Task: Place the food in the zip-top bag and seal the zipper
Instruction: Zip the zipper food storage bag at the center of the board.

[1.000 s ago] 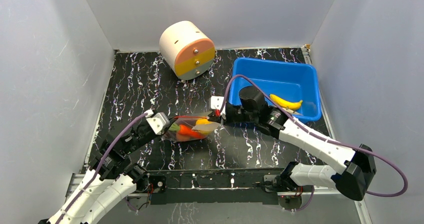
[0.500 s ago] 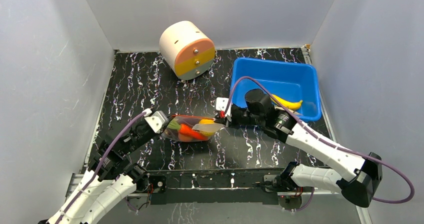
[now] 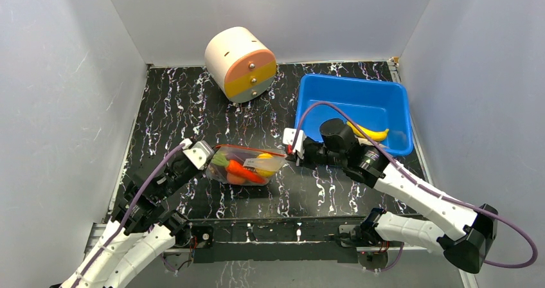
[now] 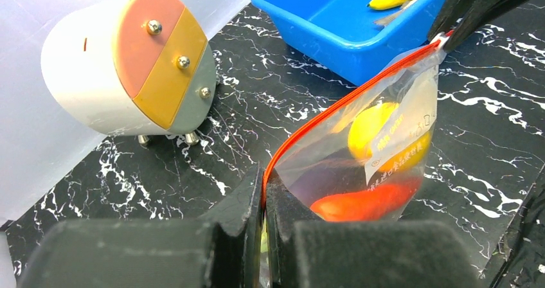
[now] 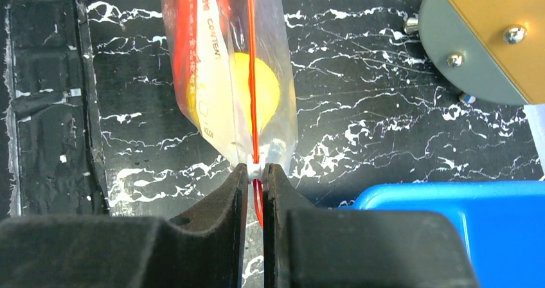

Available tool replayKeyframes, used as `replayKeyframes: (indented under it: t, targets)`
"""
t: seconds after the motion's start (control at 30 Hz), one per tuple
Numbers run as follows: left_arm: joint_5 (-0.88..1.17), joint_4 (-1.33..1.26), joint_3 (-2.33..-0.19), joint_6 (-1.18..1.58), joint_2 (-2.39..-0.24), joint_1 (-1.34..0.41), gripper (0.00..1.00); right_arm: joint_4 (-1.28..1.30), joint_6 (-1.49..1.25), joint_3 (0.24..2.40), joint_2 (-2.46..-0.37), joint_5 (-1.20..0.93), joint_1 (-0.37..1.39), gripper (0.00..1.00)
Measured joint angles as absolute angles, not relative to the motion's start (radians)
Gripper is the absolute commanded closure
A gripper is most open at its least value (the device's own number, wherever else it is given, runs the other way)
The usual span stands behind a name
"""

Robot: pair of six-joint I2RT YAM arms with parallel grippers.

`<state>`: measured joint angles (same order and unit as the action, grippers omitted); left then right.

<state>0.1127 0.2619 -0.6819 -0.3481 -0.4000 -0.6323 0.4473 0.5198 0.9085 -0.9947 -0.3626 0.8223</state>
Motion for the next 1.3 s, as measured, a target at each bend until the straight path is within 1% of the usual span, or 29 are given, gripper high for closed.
replayKeyframes:
  t: [0.43,0.83,1.03,1.3]
  targets:
    - [0.084,0.271,-0.682,-0.36,-0.409,-0.632,1.0,0.556,0.519,0.915,-0.986,-0.249,0.822,1.0]
    - [0.07,0.279,-0.682,-0.358,-0.409,-0.635,1.0,0.643,0.516,0.975,-0.926,-0.149,0.823,1.0]
    - [0.071,0.286,-0.682,-0.327,-0.409,-0.638,1.0,0.675,0.492,0.981,-0.91,-0.165,0.823,1.0]
    - [0.115,0.296,-0.682,-0.235,-0.402,-0.637,1.0,0.702,0.493,1.011,-0.837,-0.208,0.817,1.0]
